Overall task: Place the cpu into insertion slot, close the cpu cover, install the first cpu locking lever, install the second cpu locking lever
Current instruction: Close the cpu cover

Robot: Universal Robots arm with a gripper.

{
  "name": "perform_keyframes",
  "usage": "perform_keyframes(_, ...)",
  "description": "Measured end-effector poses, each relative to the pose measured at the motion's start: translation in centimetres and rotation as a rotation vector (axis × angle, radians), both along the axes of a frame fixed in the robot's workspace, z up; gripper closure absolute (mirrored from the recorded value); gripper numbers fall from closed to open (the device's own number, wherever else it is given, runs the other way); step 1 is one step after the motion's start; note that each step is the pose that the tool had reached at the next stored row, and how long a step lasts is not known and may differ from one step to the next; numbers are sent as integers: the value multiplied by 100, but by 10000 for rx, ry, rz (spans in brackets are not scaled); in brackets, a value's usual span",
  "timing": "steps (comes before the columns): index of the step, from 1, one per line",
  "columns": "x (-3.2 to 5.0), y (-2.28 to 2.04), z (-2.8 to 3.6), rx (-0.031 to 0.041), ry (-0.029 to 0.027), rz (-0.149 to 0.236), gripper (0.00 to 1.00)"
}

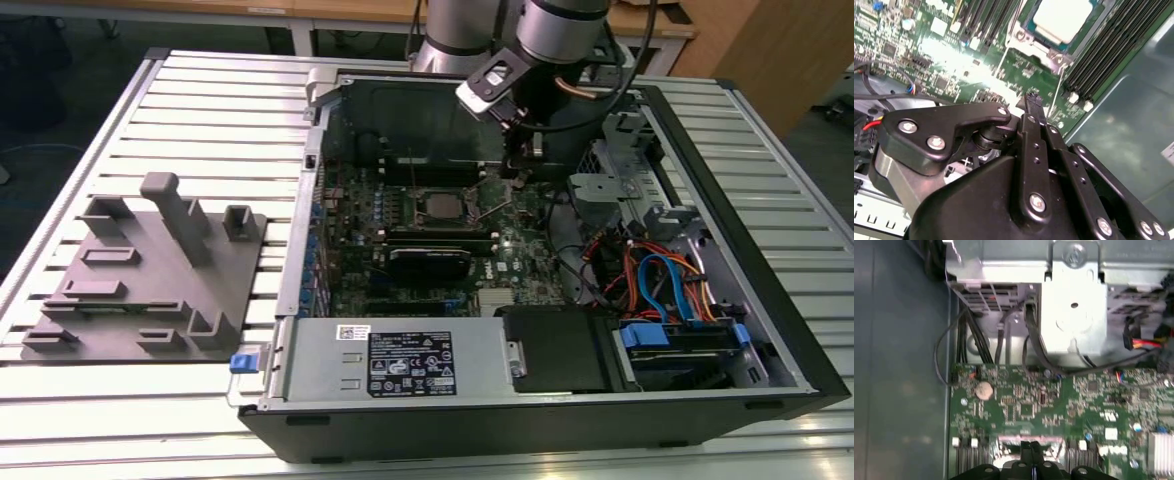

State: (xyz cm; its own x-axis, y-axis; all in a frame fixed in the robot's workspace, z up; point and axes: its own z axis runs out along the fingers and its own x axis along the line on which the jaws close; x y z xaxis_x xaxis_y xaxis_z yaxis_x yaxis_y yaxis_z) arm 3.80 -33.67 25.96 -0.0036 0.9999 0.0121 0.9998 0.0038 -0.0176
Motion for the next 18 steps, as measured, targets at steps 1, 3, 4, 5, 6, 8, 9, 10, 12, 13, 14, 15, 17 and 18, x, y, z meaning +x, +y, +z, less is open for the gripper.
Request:
perform_keyframes(1, 25, 3, -8, 0, 0, 0, 90)
perform_keyframes(3, 88, 6, -25, -1, 0, 0, 90)
perform_keyframes(4, 124, 9, -33, 0, 0, 0, 90)
perform_keyframes(5, 158, 12, -39, -1, 0, 0, 90)
perform_keyframes(6, 182, 13, -46, -2, 0, -1, 90)
perform_keyframes(8, 203, 15, -66, -1, 1, -3, 90)
perform_keyframes(9, 207, 16, -79, -1, 1, -5, 90)
perform_keyframes(10, 211, 16, -95, -1, 0, -6, 90)
perform_keyframes(12, 217, 17, -127, 0, 0, -9, 90)
perform_keyframes(13, 217, 17, -145, 0, 0, -13, 90)
perform_keyframes(14, 217, 17, -161, 0, 0, -16, 90)
perform_keyframes(15, 217, 17, -174, 0, 0, -17, 90)
perform_keyframes(17, 205, 17, -180, -1, 0, -16, 90)
perform_keyframes(18, 198, 16, -180, -2, 0, -16, 90)
